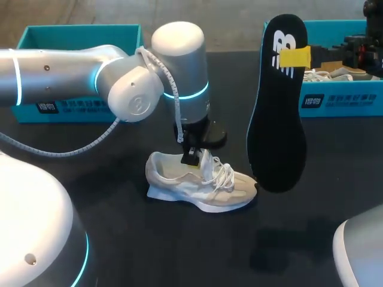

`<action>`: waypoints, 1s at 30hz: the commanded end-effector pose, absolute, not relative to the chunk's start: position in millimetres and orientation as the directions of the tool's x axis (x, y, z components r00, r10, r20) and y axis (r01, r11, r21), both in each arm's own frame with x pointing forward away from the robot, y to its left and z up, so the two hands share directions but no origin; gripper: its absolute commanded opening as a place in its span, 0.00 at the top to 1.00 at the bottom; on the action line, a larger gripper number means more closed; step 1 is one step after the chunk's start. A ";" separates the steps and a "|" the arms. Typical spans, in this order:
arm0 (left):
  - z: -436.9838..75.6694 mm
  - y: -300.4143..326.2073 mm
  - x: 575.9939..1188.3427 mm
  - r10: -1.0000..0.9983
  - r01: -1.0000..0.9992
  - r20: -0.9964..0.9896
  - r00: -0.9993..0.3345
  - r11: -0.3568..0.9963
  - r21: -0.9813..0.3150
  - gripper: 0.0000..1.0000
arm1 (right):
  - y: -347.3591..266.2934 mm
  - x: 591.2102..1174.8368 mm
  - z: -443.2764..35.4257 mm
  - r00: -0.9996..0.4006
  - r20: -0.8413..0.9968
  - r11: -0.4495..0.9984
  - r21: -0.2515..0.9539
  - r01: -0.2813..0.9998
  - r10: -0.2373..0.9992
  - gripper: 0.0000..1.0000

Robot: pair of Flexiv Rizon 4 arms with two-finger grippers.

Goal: Take the shoe out of the shoebox, open the shoe tongue, remove and reinsert the insole, then place the shoe into the shoebox

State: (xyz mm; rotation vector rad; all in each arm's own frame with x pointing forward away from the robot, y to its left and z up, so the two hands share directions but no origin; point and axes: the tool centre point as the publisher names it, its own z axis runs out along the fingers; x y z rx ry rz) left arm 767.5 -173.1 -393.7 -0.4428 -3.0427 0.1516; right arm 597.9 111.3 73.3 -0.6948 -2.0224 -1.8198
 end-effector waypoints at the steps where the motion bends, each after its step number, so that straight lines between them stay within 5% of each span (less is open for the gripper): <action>1: -390.5 -173.2 767.4 0.293 0.287 0.045 -0.955 0.952 -0.109 1.00 | 113.7 600.5 73.4 -0.826 0.548 0.066 0.826 0.559 0.133 1.00; 20: -341.4 -162.6 755.3 0.463 0.462 -0.019 -0.886 0.879 -0.121 1.00 | 113.7 600.5 73.4 -0.826 0.548 0.066 0.826 0.559 0.133 1.00; 30: -319.0 -152.4 740.7 0.746 0.747 -0.061 -0.664 0.657 -0.102 1.00 | 113.7 600.5 73.4 -0.826 0.548 0.066 0.826 0.559 0.133 1.00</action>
